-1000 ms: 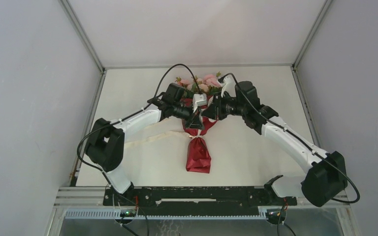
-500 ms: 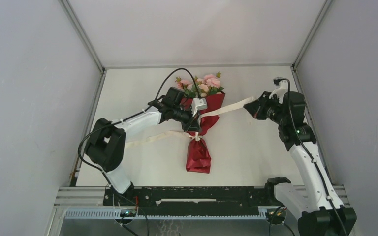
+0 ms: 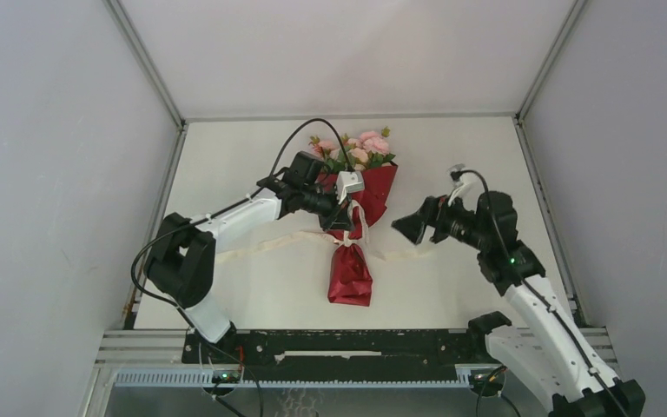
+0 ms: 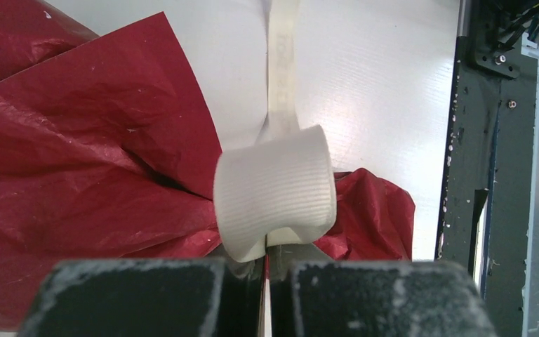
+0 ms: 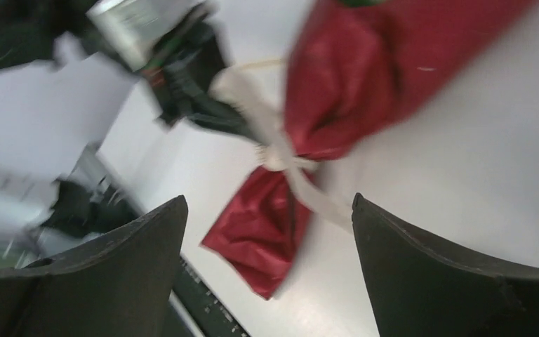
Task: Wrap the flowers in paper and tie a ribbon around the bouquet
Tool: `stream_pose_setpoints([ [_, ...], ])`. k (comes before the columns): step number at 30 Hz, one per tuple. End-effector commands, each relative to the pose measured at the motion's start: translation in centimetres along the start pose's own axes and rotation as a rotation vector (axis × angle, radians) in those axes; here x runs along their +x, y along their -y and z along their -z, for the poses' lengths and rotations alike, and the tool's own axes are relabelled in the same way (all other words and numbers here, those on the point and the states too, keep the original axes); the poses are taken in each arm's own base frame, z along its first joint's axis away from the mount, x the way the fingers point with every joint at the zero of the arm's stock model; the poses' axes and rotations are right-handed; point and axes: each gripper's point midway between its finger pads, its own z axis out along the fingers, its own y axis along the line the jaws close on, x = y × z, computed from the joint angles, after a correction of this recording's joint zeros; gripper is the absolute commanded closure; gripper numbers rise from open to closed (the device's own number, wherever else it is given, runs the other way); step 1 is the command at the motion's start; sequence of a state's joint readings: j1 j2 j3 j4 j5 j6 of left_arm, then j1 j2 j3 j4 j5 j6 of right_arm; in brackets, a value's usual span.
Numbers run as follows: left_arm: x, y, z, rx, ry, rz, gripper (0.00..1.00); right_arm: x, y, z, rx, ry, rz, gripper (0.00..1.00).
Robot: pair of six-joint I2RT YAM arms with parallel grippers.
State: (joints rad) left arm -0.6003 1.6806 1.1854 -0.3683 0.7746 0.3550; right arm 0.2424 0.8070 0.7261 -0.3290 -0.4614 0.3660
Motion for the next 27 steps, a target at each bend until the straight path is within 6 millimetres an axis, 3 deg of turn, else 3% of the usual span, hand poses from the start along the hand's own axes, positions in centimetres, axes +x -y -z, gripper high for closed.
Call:
stream_pose_setpoints([
  [1, -1.7, 0.4, 0.9, -0.019, 0.032, -0.027, 1.0, 0.6, -7.7, -0.2, -0.423, 0.067, 0.183, 0.06],
  [4, -1.7, 0.5, 1.1, -0.019, 0.032, -0.039, 1.0, 1.4, -7.3, -2.3, -0.427, 0.072, 0.214, 0.06],
  [9, -1.6, 0.6, 1.2, -0.018, 0.029, -0.041, 1.0, 1.0, -6.4, -6.5, -0.422, 0.086, 0.235, 0.11],
  [11, -1.6, 0.5, 1.2, -0.021, 0.027, -0.039, 1.0, 0.5, -6.7, -7.6, -0.446, 0.108, 0.252, 0.15],
  [20, -1.4, 0.5, 0.9, -0.009, 0.017, -0.036, 1.0, 2.1, -6.3, -12.3, -0.442, 0.026, 0.231, 0.23],
  [23, -1.2, 0.6, 0.8, -0.002, 0.01, -0.031, 1.0, 1.7, -6.5, -13.4, -0.455, 0.025, 0.226, 0.35],
  [27, -0.7, 0.8, 0.9, 0.006, -0.004, -0.033, 1.0, 1.3, -6.7, -14.0, -0.468, 0.025, 0.222, 0.71],
])
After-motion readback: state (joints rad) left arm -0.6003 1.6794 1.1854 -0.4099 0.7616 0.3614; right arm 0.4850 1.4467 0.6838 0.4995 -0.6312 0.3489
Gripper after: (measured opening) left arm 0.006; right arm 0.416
